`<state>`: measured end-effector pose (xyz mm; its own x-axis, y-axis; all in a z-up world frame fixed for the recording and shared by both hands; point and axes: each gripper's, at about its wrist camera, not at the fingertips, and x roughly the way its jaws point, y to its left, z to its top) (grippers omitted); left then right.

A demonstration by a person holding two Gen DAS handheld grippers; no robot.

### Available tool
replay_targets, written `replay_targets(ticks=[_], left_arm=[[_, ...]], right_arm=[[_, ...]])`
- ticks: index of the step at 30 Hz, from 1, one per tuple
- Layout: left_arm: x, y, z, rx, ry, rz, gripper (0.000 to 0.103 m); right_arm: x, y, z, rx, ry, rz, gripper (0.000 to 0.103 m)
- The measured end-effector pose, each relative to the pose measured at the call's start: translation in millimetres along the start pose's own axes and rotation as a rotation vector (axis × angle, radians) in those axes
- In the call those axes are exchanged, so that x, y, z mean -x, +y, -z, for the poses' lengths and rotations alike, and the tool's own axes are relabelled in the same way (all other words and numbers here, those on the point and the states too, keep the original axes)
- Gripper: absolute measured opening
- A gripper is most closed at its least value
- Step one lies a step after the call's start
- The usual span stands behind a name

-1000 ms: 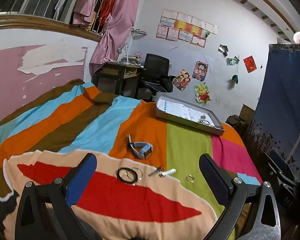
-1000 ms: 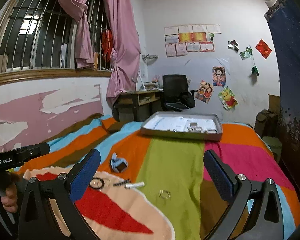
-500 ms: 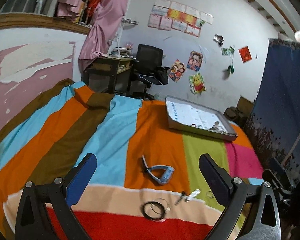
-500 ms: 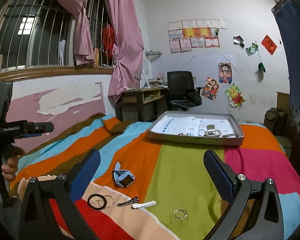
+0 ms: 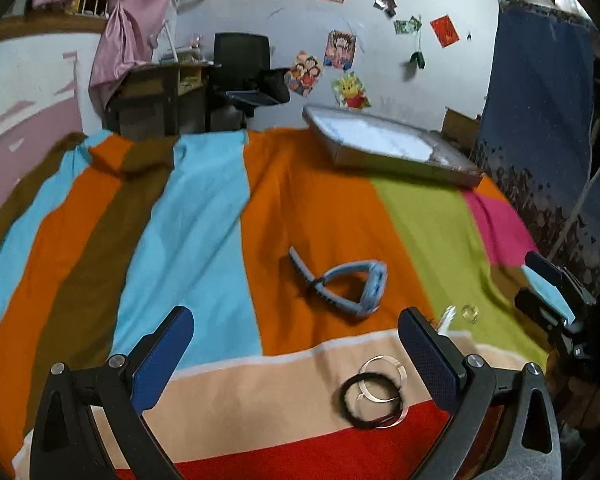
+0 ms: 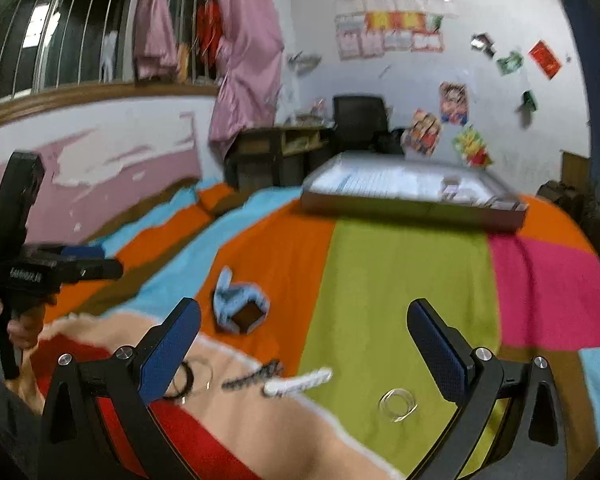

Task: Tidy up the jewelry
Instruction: 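Move the left tool toward the black hair tie and silver rings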

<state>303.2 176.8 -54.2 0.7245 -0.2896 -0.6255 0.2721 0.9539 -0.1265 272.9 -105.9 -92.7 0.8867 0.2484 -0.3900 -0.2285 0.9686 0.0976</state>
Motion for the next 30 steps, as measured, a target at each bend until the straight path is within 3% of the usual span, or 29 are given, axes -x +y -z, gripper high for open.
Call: replay_targets(ticks=[6, 14, 17, 30], left_arm=[[-23, 11, 22, 0.018, 0.067, 0.072, 0.1], [-47, -1, 50, -0.042, 0.207, 0.184, 0.059], [-49, -3, 51, -0.047, 0.221, 0.2, 0.047], [-72, -18, 52, -0.077, 0.358, 0.254, 0.008]], right_arm=[[-24, 8, 27, 0.051, 0.097, -0.055, 0.101], [-44, 4, 40, 0.041, 0.205, -0.093, 0.101], [-51, 8, 44, 0.05, 0.24, -0.088, 0.094], [-76, 1, 48, -0.029, 0.329, -0.076, 0.071]])
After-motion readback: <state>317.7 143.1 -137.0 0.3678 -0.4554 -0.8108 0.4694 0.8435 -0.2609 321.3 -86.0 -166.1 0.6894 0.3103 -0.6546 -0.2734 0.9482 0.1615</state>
